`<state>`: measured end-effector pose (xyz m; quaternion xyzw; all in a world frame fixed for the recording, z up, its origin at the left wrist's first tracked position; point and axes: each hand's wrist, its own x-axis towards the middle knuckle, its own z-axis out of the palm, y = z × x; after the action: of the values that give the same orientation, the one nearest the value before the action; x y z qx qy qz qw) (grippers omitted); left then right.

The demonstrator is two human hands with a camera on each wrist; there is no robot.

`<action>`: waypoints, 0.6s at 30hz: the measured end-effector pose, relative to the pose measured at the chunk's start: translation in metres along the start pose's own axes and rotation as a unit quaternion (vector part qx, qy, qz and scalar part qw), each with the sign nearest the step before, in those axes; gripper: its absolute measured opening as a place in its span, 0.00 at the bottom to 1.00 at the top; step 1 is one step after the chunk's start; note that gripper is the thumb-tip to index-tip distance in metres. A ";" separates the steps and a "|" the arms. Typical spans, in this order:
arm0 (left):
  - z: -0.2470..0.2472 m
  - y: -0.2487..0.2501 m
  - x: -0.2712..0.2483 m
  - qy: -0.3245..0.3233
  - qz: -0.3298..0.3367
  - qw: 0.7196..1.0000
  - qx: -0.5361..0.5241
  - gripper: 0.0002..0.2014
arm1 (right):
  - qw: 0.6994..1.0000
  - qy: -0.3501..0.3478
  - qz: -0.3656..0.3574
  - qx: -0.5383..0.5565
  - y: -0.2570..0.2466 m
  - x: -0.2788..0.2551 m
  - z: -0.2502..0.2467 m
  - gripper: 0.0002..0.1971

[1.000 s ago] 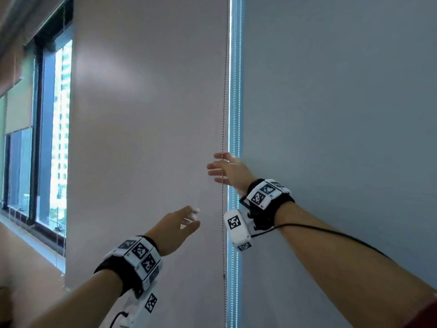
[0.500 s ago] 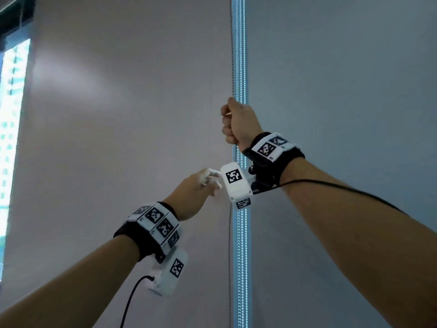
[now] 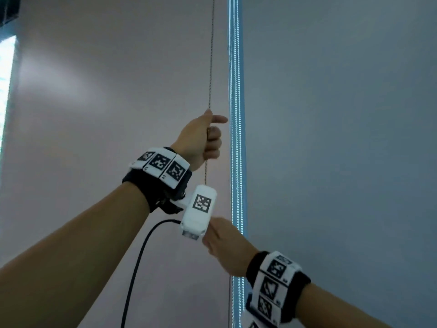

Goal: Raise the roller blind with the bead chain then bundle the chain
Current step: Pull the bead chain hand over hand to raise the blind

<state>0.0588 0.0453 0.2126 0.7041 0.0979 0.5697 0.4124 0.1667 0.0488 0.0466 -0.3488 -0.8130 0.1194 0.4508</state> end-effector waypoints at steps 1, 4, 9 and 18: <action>0.005 -0.008 -0.009 0.009 0.016 1.000 0.015 0.15 | 0.999 -0.042 0.023 0.008 0.003 -0.009 -0.002 0.18; 0.019 -0.032 -0.039 0.012 0.040 0.999 0.022 0.17 | 0.973 -0.099 0.083 0.190 -0.007 -0.015 -0.029 0.07; 0.037 -0.071 -0.081 0.018 -0.013 1.000 -0.004 0.17 | 0.902 0.027 0.010 0.431 -0.072 0.038 -0.094 0.20; -0.012 -0.085 -0.115 -0.083 -0.100 0.991 0.021 0.21 | 0.977 0.099 -0.061 0.181 -0.099 0.033 -0.057 0.19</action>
<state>0.0384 0.0360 0.0707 0.7440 0.1448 0.4632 0.4593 0.1558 -0.0082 0.1505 -0.2212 -0.7494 0.2014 0.5906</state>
